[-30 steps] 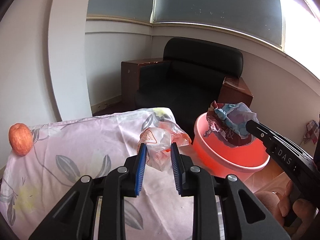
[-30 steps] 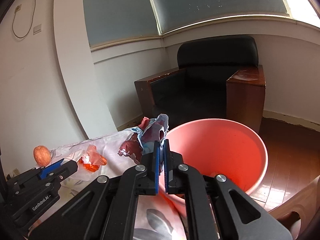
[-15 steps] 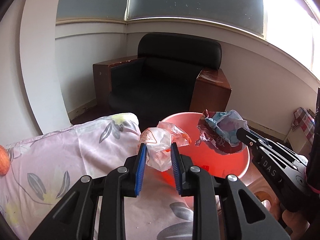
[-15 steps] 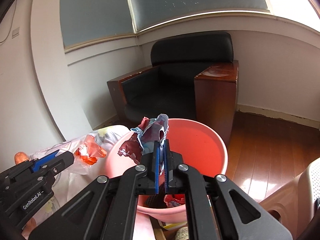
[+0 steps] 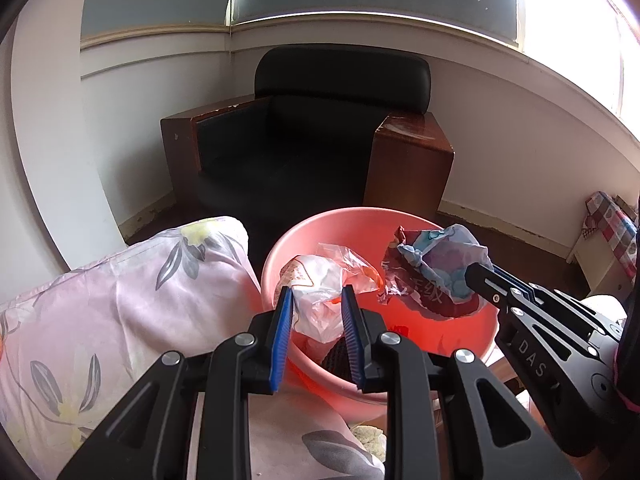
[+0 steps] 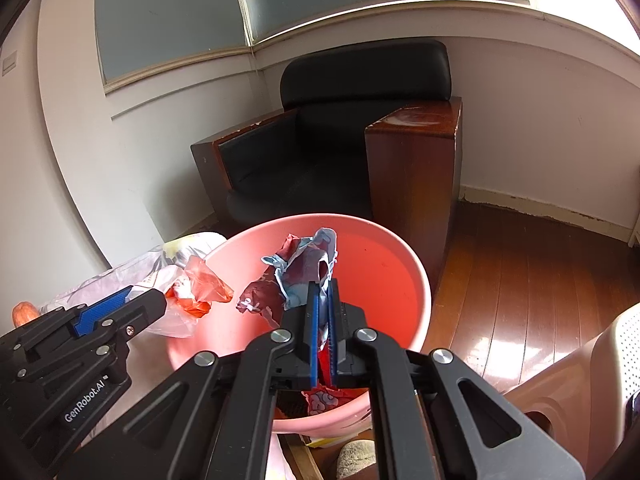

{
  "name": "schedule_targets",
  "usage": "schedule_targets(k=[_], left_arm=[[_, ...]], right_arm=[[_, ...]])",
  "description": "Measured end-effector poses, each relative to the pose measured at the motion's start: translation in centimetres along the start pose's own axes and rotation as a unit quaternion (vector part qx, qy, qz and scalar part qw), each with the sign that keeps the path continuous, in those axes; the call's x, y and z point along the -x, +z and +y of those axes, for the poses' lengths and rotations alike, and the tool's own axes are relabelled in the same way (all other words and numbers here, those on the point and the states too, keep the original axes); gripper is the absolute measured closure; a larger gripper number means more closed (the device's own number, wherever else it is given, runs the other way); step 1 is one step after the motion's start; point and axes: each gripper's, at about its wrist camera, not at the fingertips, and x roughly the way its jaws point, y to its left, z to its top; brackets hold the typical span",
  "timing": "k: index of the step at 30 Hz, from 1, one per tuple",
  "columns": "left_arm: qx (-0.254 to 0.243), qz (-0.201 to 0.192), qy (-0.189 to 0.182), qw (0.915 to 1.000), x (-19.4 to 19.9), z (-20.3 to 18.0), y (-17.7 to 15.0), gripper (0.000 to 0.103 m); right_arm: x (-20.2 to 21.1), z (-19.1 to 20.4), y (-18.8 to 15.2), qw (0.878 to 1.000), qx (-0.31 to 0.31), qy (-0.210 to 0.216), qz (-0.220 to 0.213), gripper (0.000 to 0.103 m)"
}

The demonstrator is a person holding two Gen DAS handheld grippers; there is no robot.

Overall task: Collect trash
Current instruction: 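Hold the bag and foil over the pink bucket and open both tools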

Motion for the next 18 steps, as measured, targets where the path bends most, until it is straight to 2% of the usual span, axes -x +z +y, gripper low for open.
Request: schedule_targets(k=[18], left_arm=[[0.010, 0.035, -0.007, 0.9993, -3.0, 0.4, -0.7, 0.079]], right_arm=[[-2.1, 0.3, -0.3, 1.000, -0.001, -0.015, 0.010, 0.099]])
